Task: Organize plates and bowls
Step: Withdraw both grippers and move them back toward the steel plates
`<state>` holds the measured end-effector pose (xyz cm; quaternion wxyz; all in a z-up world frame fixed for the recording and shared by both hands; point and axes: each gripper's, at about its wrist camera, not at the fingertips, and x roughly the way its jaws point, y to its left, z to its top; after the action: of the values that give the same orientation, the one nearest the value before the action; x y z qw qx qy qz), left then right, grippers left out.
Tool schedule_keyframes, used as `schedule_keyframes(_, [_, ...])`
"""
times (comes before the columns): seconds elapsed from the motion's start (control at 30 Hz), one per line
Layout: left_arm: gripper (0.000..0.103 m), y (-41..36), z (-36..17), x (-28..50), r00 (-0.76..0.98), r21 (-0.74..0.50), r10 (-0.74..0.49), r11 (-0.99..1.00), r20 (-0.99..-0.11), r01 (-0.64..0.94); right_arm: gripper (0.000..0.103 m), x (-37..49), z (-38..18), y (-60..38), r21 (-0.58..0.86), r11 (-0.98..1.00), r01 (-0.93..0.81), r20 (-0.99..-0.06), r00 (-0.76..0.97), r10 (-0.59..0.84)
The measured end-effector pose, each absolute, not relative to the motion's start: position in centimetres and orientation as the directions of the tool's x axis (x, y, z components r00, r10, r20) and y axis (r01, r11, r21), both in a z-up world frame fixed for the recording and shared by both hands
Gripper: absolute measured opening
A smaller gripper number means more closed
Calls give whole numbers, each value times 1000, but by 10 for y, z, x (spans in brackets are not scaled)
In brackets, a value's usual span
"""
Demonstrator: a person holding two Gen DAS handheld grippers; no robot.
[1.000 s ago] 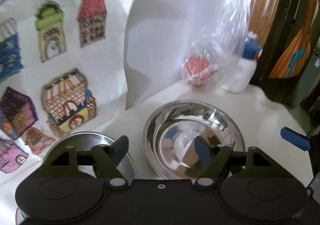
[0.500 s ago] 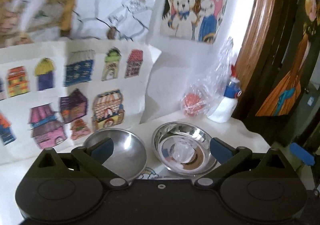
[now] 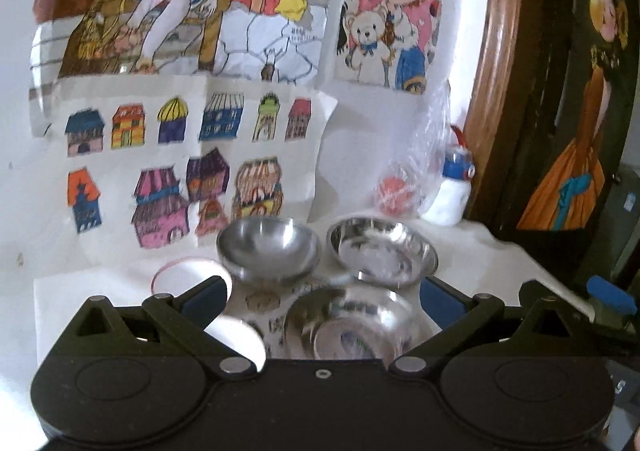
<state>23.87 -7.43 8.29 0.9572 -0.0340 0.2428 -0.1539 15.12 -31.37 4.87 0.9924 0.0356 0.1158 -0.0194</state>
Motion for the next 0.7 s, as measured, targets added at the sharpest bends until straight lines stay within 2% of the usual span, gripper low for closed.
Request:
schedule_keyframes(0.23, [102, -69, 51, 216, 809, -151, -304, 953, -504, 264, 103, 134, 27, -311, 81, 995, 51, -283, 959, -26])
schedule_keyframes(0.37, [102, -68, 34, 210, 786, -178, -303, 953, -538, 245, 103, 133, 13, -313, 82, 993, 85, -355, 933, -50])
schedule_keyframes(0.7, [102, -71, 4, 215, 737, -231, -279, 958, -615, 170, 103, 139, -13, -322, 137, 985, 106, -470, 882, -30])
